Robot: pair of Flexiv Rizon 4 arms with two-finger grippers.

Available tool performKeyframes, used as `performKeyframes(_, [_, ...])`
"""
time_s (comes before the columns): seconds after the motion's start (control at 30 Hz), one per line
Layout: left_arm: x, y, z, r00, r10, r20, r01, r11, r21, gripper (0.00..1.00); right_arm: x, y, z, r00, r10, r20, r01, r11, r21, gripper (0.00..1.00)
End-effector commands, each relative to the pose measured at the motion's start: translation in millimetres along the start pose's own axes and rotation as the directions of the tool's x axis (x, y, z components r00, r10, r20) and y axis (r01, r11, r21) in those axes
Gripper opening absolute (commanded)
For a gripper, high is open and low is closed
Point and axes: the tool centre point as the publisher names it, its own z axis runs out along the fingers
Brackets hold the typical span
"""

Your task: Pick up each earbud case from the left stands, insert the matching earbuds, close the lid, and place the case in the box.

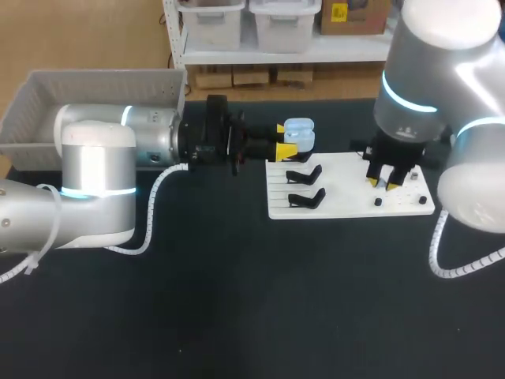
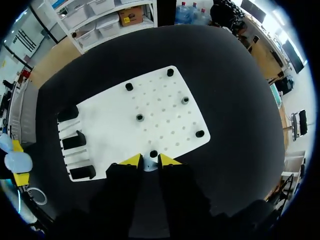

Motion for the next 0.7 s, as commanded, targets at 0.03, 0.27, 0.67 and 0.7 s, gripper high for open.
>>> performKeyframes(0.03, [0.7, -1.1, 0.3, 1.0, 0.003, 0.001, -0.003, 1.0, -0.005, 0.0, -0.1, -5.0, -43.1, 0.999, -0.041, 0.018, 0.042, 0.998, -0.037, 0.0])
performKeyframes(0.27, [0.7, -1.1, 0.3, 1.0, 0.003, 0.001, -0.003, 1.0, -0.005, 0.0, -15.4, 14.9, -113.1, 0.973, -0.231, 0.021, 0.232, 0.967, -0.109, 0.0])
performKeyframes(0.67, [0.7, -1.1, 0.3, 1.0, 0.003, 0.001, -0.003, 1.0, -0.005, 0.0, -10.2, 59.5, -163.5, 0.859, -0.511, 0.018, 0.511, 0.856, -0.082, 0.0])
performKeyframes(0.7, [0.7, -1.1, 0.3, 1.0, 0.003, 0.001, -0.003, 1.0, -0.005, 0.0, -8.1, 64.3, -164.8, 0.847, -0.53, 0.021, 0.53, 0.844, -0.081, 0.0])
